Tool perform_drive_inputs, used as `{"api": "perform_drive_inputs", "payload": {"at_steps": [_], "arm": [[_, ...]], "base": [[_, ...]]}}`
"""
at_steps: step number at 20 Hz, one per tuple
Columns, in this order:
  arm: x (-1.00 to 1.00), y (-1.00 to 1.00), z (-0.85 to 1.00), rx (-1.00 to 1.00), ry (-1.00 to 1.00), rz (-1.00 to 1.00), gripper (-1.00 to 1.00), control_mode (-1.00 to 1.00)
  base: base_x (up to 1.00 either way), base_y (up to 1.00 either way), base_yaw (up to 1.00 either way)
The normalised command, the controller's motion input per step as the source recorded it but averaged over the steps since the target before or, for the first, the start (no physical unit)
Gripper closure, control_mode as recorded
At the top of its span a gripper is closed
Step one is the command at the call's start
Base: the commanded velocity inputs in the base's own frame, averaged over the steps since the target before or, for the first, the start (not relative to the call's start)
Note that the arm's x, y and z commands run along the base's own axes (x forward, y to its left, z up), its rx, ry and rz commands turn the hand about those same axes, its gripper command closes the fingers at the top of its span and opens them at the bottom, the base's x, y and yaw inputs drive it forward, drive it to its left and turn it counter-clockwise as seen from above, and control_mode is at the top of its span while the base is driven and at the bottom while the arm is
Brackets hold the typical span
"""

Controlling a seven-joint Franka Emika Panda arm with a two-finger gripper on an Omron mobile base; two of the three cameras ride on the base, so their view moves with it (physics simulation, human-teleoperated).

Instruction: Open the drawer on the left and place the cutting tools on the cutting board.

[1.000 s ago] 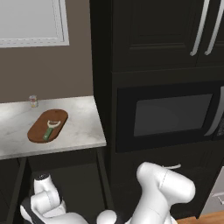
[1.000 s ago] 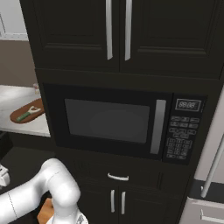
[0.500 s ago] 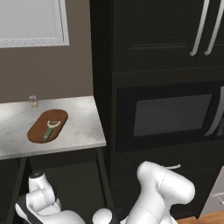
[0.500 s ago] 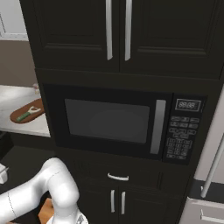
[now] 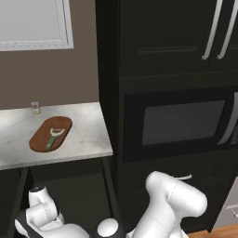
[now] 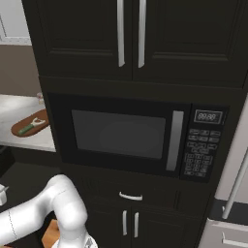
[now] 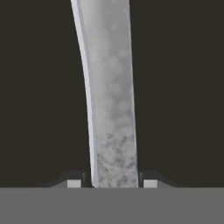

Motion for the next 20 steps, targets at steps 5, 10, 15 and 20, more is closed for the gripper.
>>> {"api": "perform_drive_inputs", "payload": {"at_steps": [5, 10, 15, 20], "arm": [[-0.27, 0.02, -0.37, -0.11, 0.01, 0.04, 1.0, -1.0], [-0.11, 0.02, 0.47, -0.01, -0.03, 0.0, 1.0, -1.0], [0.01, 0.0, 0.99, 0.0, -0.07, 0.0, 1.0, -1.0], [-0.01, -0.01, 1.0, 0.0, -0.03, 0.0, 1.0, -1.0]], "base": [[0.0, 0.0, 0.0], [0.0, 0.0, 0.0], [0.0, 0.0, 0.0], [0.0, 0.0, 0.0]]}}
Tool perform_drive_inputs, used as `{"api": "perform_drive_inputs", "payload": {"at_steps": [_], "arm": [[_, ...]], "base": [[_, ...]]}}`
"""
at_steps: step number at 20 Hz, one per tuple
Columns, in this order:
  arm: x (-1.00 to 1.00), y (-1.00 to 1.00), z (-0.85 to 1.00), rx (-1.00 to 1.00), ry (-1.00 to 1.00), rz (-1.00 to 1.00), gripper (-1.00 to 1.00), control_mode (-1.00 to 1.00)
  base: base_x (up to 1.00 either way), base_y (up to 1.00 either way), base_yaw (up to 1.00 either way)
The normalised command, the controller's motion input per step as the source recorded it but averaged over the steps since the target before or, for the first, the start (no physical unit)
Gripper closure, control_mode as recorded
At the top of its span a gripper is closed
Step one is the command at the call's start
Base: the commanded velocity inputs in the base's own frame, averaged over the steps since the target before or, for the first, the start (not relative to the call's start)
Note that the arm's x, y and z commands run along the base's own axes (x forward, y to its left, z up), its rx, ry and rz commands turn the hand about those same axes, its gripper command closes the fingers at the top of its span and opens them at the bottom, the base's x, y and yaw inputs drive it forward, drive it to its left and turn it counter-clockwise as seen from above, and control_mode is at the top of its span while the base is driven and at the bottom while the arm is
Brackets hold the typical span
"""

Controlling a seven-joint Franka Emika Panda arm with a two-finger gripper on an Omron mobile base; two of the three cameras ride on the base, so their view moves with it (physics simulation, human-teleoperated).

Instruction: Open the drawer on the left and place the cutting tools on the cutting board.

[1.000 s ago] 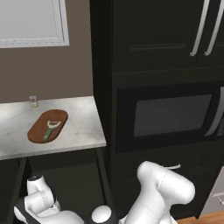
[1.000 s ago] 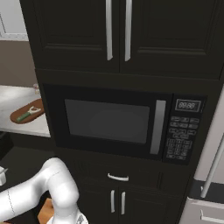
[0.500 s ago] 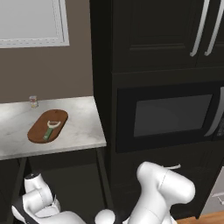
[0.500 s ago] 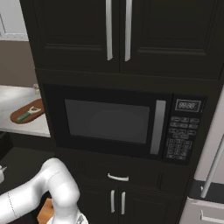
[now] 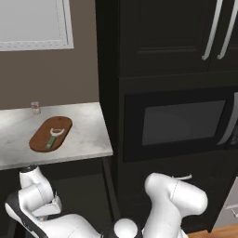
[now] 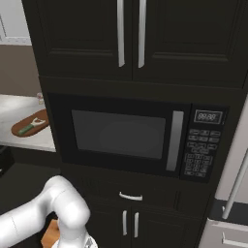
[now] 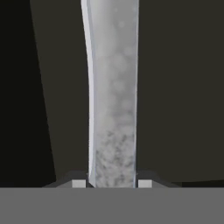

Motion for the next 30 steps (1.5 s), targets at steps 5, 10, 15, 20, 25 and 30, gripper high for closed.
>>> {"api": "perform_drive_inputs", "payload": {"at_steps": [5, 10, 15, 20, 25, 30], "arm": [[0.0, -0.33, 0.96, 0.0, -0.11, 0.0, 1.0, -1.0], [0.0, -0.26, 0.88, -0.01, -0.18, 0.0, 1.0, -1.0], [0.0, -0.15, 0.57, -0.01, -0.18, 0.02, 1.0, -1.0], [0.11, -0.04, 0.32, 0.0, 0.01, 0.01, 1.0, -1.0], [0.47, -0.23, 0.46, 0.03, 0.0, 0.03, 1.0, -1.0], [0.67, -0.21, 0.43, 0.0, 0.0, 0.08, 1.0, -1.0]], "base": [[0.0, 0.0, 0.0], [0.0, 0.0, 0.0], [0.0, 0.0, 0.0], [0.0, 0.0, 0.0], [0.0, 0.0, 0.0], [0.0, 0.0, 0.0]]}}
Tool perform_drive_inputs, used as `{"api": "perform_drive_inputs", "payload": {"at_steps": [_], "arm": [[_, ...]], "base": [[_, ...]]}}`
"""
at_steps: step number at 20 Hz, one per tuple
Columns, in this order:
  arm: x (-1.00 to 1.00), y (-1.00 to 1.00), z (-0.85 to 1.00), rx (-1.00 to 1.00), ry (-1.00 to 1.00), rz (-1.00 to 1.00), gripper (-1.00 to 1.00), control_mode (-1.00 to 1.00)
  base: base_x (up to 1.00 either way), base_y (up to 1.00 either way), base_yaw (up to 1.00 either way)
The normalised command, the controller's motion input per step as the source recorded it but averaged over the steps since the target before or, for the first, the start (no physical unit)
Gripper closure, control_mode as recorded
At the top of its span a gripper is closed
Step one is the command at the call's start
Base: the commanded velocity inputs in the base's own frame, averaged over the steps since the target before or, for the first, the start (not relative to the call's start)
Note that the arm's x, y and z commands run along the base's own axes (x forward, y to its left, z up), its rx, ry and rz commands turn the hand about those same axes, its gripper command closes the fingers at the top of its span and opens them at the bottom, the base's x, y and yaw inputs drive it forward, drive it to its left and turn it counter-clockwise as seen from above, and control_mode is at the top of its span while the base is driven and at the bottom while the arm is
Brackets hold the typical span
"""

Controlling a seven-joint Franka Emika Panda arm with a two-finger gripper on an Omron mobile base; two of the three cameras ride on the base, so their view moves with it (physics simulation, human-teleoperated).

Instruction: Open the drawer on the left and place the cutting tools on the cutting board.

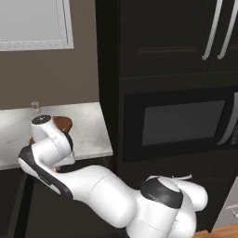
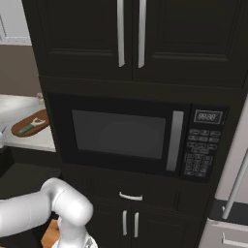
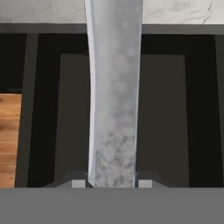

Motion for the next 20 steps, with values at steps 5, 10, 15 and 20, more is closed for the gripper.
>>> {"api": "perform_drive_inputs", "payload": {"at_steps": [5, 10, 15, 20], "arm": [[0.93, -0.15, 0.57, 0.01, 0.0, 0.04, 1.0, -1.0], [0.76, 0.06, 0.35, 0.0, -0.07, 0.0, 1.0, -1.0], [0.66, 0.3, 0.22, 0.02, -0.15, 0.0, 1.0, -1.0], [0.06, -0.02, 0.0, 0.13, -0.25, 0.0, 1.0, -1.0]], "base": [[0.0, 0.0, 0.0], [0.0, 0.0, 0.0], [0.0, 0.0, 0.0], [0.0, 0.0, 0.0]]}}
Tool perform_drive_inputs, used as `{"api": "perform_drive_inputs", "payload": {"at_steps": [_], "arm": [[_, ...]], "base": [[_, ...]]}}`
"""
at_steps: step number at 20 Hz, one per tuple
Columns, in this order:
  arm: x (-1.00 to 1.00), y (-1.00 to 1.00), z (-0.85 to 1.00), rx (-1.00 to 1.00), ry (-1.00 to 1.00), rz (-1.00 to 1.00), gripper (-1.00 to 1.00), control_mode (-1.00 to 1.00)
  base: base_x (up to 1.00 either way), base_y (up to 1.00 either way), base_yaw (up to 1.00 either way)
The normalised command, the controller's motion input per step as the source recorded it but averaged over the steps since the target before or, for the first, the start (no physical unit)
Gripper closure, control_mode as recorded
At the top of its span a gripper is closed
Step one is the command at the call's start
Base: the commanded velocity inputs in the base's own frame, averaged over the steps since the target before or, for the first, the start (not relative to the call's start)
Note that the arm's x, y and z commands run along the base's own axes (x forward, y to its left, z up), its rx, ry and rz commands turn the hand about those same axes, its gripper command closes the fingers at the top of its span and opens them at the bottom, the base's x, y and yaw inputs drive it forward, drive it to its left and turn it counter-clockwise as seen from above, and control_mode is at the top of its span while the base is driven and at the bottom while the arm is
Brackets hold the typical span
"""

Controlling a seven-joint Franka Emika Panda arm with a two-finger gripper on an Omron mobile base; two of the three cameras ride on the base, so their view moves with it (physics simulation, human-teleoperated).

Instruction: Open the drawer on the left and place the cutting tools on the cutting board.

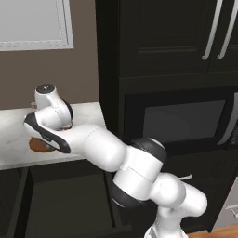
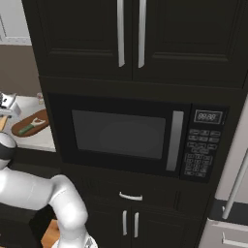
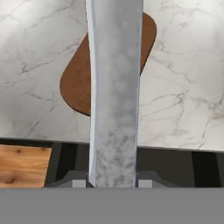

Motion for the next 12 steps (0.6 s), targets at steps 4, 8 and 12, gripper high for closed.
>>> {"api": "perform_drive_inputs", "payload": {"at_steps": [4, 8, 12], "arm": [[-0.14, -0.28, -0.12, 0.39, -0.09, -0.05, 1.0, -1.0], [-0.22, -0.42, -0.11, 0.55, -0.18, -0.12, 1.0, -1.0], [-0.02, -0.08, 0.0, 0.14, -0.03, -0.03, 1.0, -1.0]], "base": [[0.0, 0.0, 0.0], [0.0, 0.0, 0.0], [0.0, 0.0, 0.0]]}}
